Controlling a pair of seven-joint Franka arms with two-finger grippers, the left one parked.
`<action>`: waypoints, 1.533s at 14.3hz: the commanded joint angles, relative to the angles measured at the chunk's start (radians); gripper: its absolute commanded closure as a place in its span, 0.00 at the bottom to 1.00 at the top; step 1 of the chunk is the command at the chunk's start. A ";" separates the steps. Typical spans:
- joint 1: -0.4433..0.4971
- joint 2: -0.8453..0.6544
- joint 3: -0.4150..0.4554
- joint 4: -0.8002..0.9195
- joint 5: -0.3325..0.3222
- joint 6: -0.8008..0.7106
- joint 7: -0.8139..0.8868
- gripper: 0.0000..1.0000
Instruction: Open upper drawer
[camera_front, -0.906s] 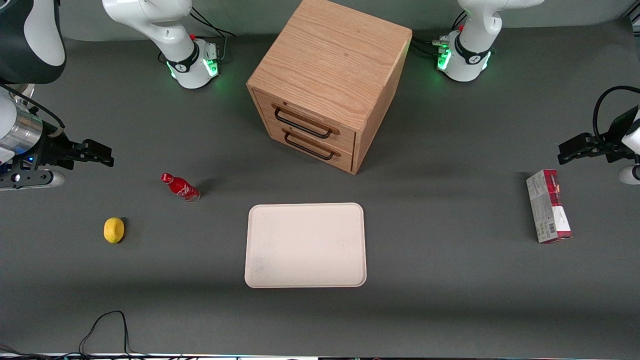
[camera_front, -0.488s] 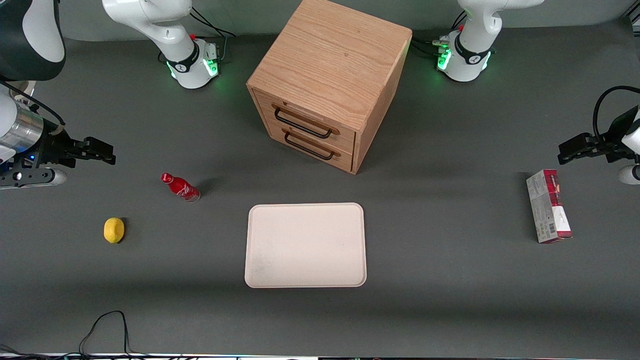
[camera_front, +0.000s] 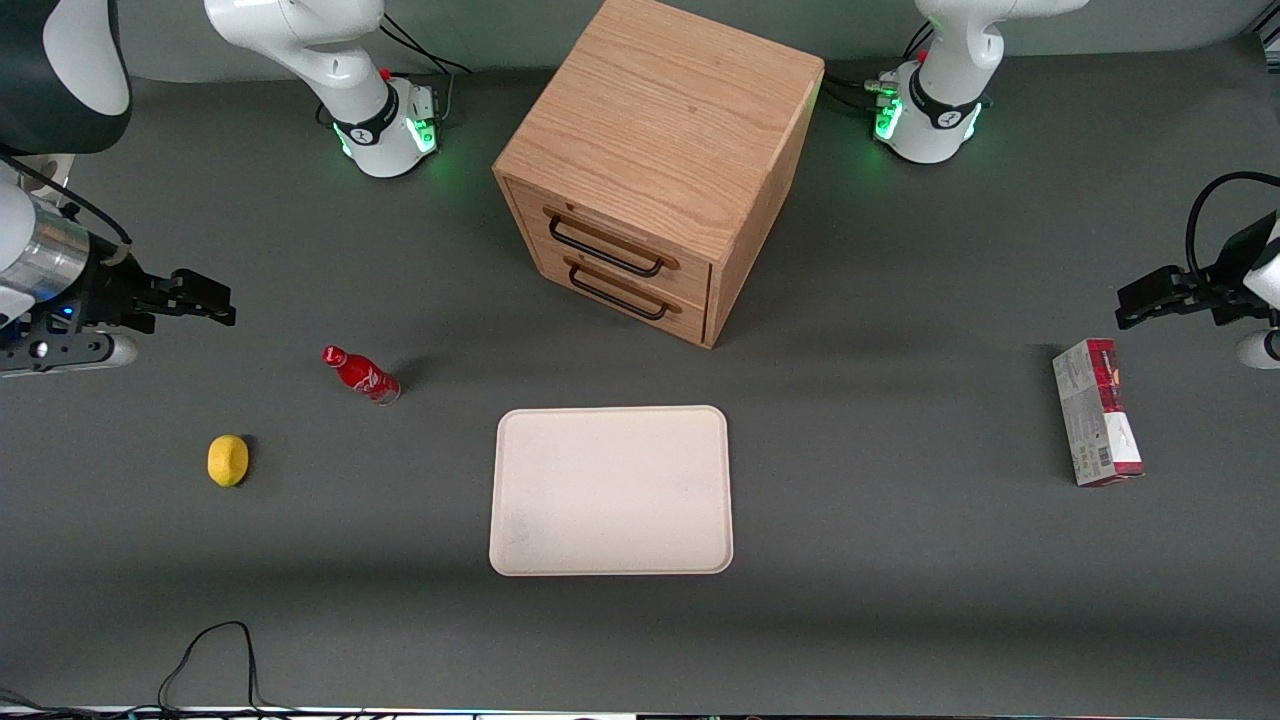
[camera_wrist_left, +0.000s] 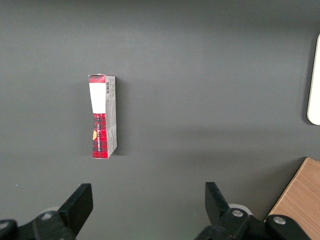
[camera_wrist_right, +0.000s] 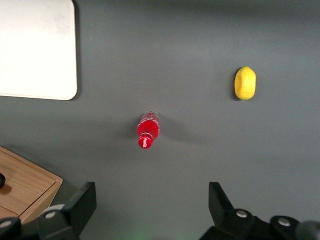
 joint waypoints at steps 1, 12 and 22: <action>0.036 0.047 -0.003 0.039 0.040 -0.026 -0.007 0.00; 0.256 0.116 -0.003 0.090 0.066 -0.015 0.005 0.00; 0.335 0.168 0.014 0.191 0.063 -0.024 -0.128 0.00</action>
